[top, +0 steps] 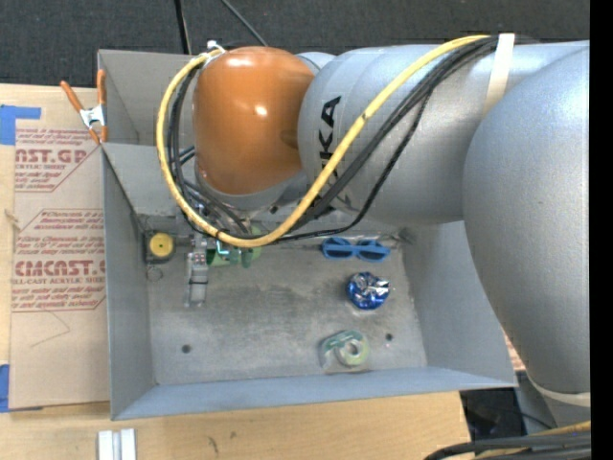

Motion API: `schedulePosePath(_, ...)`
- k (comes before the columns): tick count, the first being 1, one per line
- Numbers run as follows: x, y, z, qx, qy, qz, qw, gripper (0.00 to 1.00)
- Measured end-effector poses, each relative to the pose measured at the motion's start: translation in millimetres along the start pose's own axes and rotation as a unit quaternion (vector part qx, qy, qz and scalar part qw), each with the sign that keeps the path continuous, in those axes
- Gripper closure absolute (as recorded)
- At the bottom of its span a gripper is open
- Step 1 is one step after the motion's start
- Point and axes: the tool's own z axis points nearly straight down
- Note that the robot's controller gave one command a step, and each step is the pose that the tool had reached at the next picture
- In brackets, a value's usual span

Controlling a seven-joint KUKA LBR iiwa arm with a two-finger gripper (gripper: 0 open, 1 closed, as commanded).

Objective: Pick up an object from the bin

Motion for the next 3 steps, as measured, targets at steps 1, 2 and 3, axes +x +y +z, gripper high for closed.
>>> schedulePosePath(1,-45.7,-73.8,145.8,-0.005,-0.0128,0.055,0.9984,0.00)
schedulePosePath(2,-44.8,-63.6,116.4,-0.002,-0.0053,0.049,0.9988,0.00)
schedulePosePath(3,-38.3,-83.6,118.7,-0.001,-0.0036,0.115,0.9934,0.00)
